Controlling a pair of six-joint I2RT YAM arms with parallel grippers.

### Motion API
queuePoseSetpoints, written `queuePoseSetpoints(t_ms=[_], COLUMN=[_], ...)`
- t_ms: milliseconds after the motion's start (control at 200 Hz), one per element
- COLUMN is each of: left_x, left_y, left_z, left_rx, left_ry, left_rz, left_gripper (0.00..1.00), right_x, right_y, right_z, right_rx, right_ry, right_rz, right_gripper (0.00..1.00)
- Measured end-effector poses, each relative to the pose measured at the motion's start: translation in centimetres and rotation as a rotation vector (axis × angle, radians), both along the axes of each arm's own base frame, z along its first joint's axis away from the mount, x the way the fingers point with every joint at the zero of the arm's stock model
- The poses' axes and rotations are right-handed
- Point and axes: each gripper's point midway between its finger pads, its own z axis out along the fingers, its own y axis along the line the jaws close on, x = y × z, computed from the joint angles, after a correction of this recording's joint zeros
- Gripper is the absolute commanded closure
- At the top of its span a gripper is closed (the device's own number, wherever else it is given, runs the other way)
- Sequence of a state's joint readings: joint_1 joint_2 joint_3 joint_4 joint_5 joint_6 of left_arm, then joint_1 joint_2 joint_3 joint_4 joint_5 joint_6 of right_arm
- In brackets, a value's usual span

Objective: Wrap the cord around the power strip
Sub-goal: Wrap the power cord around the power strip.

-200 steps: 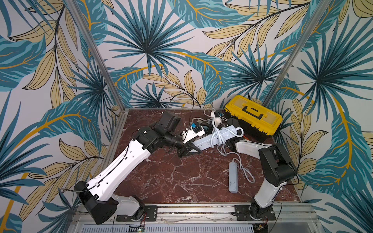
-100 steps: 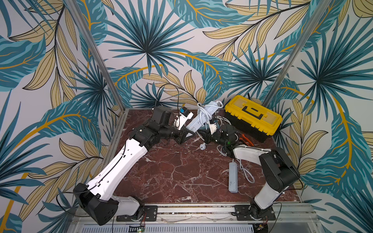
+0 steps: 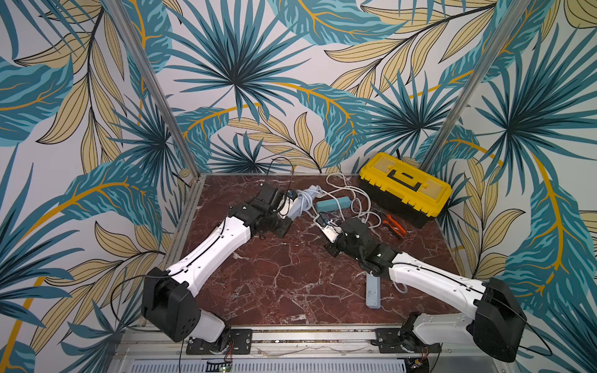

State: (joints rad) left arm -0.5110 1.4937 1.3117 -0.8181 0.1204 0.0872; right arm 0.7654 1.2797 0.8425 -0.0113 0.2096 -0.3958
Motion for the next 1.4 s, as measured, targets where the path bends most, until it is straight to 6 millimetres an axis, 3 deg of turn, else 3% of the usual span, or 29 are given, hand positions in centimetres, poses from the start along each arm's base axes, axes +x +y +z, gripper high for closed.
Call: queuePoseSetpoints(t_ms=[95, 180, 270, 355, 451, 576, 786, 981, 1091, 1257, 1402], left_x=[-1.8, -3.5, -4.9, -6.3, -7.1, -8.0, -10.3, -11.6, -10.6, -9.5, -9.6], left_y=[-0.9, -2.1, -3.8, -5.1, -5.8, -5.8, -5.8, -6.0, -5.4, -5.2, -5.7], left_z=[-2.0, -2.6, -2.3, -2.0, -1.8, -2.0, -1.1, 1.5, 1.7, 1.1, 0.8], left_rx=[-0.018, -0.064, -0.126, -0.170, -0.203, -0.219, -0.269, -0.356, -0.369, -0.426, -0.503], left_ry=[0.098, 0.167, 0.199, 0.228, 0.243, 0.273, 0.321, 0.299, 0.281, 0.268, 0.265], left_rz=[-0.048, -0.096, -0.159, -0.212, -0.244, -0.257, -0.312, -0.378, -0.346, -0.327, -0.347], left_gripper=[1.00, 1.00, 1.00, 1.00, 1.00, 1.00, 1.00, 1.00, 1.00, 1.00, 1.00], right_x=[0.5, 1.3, 2.8, 4.4, 5.9, 7.2, 8.5, 9.4, 8.5, 8.8, 9.1], right_y=[-1.8, -2.0, -1.6, -1.0, -0.5, -0.3, -0.1, 0.7, 0.2, -0.7, -1.9], right_z=[0.2, 2.3, 5.6, 8.1, 8.8, 7.6, 3.9, -1.3, -4.4, -4.9, -3.7], right_rx=[-0.197, -0.312, -0.383, -0.418, -0.450, -0.420, -0.315, -0.259, -0.273, -0.253, -0.214], right_ry=[-0.081, -0.159, -0.241, -0.278, -0.254, -0.147, 0.077, 0.271, 0.392, 0.411, 0.383], right_rz=[0.005, 0.030, 0.058, 0.080, 0.132, 0.217, 0.330, 0.392, 0.394, 0.327, 0.223], right_gripper=[1.00, 1.00, 0.82, 0.72, 0.65, 0.58, 0.48, 0.42, 0.38, 0.28, 0.16])
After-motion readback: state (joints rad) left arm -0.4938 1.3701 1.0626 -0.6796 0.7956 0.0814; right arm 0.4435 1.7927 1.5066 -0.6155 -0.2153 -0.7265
